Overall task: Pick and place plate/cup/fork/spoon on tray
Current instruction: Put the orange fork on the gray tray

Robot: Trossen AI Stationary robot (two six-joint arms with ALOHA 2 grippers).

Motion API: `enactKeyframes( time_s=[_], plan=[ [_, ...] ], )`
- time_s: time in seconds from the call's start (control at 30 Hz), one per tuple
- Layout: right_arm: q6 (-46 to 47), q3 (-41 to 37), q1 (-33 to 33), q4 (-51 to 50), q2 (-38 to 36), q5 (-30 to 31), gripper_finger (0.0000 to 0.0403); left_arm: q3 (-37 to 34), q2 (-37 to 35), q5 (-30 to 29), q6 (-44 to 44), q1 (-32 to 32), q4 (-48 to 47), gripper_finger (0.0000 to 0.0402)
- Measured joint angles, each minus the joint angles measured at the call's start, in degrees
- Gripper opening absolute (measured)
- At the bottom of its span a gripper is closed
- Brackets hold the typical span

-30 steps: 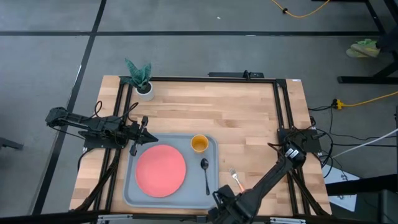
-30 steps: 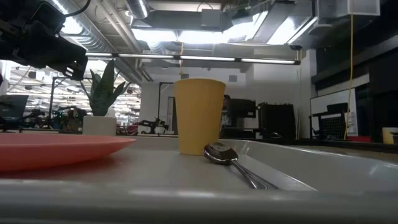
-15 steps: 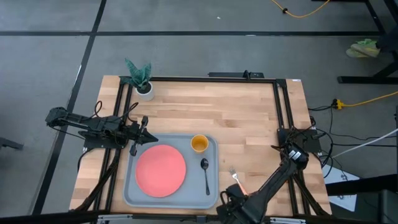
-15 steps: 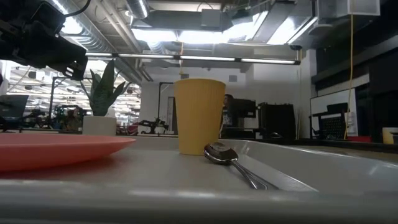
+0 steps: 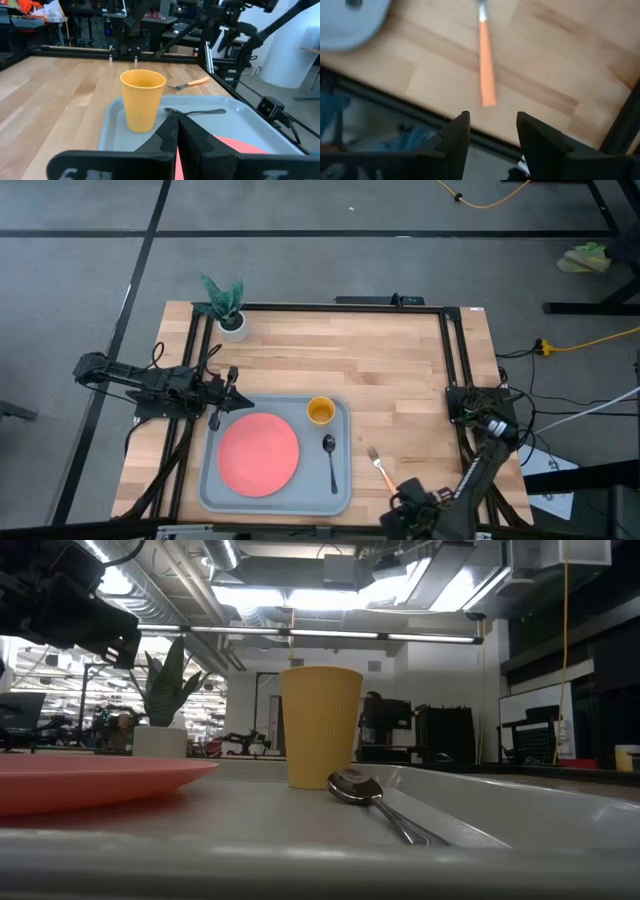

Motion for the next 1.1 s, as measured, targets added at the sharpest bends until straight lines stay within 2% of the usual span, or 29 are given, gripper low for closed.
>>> enactKeyframes(
  time_s=[0.2,0.47,0.7,0.83,0.93,1.1],
  plan=[
    [7.06,-5.41,3.11,-0.26,-3.85,3.47,0.0169,0.01,0.02,-0.40,0.02,0.02,0.09,0.0000],
    [8.97,-13.98,3.41,-0.08,-7.70,8.01,0.0169,0.00,0.00,-0.44,0.02,0.02,0.16,0.0000],
    [4.41,-21.40,3.28,0.37,-13.15,8.36,0.0169,0.00,0.00,-0.47,0.02,0.02,0.13,0.0000],
    [2.75,-22.96,2.77,1.32,-14.78,8.53,0.0169,-0.01,0.00,-0.47,0.02,0.02,0.13,0.0000],
    [-1.36,-23.96,2.40,1.57,-14.69,11.07,0.0169,-0.01,0.00,-0.47,0.02,0.02,0.13,0.0000],
    [-1.68,-26.51,2.22,9.83,-14.59,14.32,0.0168,-0.01,0.00,-0.45,0.02,0.01,0.11,0.0000]
  ],
)
